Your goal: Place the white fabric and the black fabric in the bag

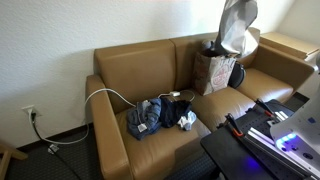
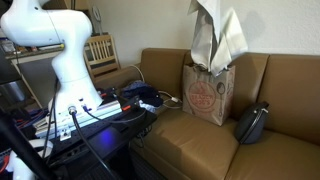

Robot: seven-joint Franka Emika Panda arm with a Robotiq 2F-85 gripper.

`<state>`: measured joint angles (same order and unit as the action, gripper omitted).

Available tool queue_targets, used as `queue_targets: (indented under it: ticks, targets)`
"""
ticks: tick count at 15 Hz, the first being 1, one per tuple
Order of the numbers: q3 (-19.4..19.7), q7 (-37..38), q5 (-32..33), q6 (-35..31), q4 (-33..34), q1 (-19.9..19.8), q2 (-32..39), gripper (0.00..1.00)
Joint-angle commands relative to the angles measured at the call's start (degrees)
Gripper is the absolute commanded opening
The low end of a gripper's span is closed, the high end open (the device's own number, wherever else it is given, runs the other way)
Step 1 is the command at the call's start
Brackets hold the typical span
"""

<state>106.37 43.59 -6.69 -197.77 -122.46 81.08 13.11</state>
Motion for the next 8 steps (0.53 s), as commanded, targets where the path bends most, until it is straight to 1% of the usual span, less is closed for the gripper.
queue_targets:
  ticks: [1, 2, 4, 6, 7, 8]
  targets:
    - [-5.4, 2.4, -1.6, -0.6, -1.2, -5.6, 3.5, 0.0]
    - [-7.0, 3.0, -1.8, -0.6, -1.2, -7.6, 5.1, 0.0]
    - [-10.2, 4.5, -2.5, -0.5, -1.3, -10.2, 7.5, 0.01]
    - [-13.1, 5.8, -2.5, -0.7, -2.3, -12.3, 9.7, 0.01]
    - [-14.6, 5.5, -1.6, -0.8, -4.1, -12.6, 9.5, 0.01]
    - [-18.5, -1.6, -6.6, -1.4, -6.1, -13.1, 6.5, 0.01]
